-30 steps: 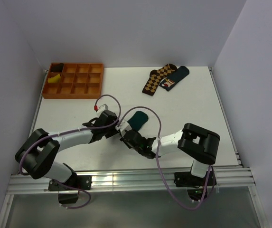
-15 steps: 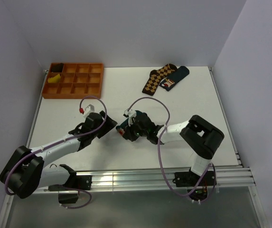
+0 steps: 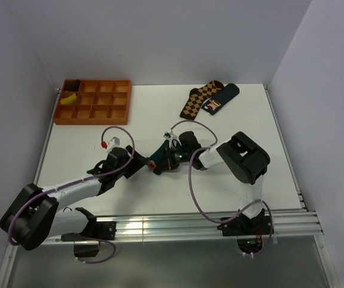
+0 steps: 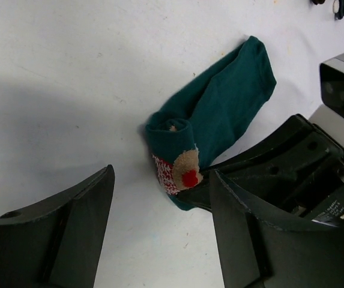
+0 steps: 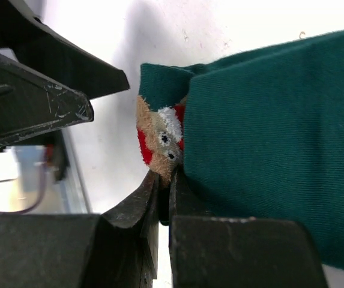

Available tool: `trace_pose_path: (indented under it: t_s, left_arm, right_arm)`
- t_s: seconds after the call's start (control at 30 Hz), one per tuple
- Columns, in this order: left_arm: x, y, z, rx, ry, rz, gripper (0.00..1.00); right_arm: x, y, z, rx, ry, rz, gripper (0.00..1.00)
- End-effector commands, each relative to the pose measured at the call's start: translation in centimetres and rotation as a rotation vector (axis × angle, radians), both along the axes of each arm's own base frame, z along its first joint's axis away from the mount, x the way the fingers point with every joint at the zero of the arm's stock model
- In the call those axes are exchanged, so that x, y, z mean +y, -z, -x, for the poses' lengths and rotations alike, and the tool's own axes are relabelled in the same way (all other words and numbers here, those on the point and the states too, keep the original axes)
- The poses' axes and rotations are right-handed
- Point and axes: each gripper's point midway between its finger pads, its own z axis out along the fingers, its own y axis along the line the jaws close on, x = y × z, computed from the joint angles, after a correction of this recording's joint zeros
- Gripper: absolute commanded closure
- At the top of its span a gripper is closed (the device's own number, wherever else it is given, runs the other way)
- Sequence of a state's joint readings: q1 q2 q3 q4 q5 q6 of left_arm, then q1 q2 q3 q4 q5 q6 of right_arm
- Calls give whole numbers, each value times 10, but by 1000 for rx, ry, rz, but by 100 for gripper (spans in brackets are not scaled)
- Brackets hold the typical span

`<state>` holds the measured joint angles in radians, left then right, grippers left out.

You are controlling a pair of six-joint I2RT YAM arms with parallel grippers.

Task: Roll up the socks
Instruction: Roll the sock at the center of the board.

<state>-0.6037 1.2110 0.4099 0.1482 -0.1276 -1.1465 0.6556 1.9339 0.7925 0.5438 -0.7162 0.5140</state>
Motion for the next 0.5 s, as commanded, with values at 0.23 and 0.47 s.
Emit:
trace_pose_path:
  t_s: [0.23, 0.47]
  left_arm:
    - [-21, -5, -16, -36, 37, 27, 32]
    - [-24, -5, -23, -51, 40, 16, 33]
  right_arm:
    - [-32, 57, 29, 415, 53, 65, 100]
    - [-36, 59, 19, 425, 45, 92, 100]
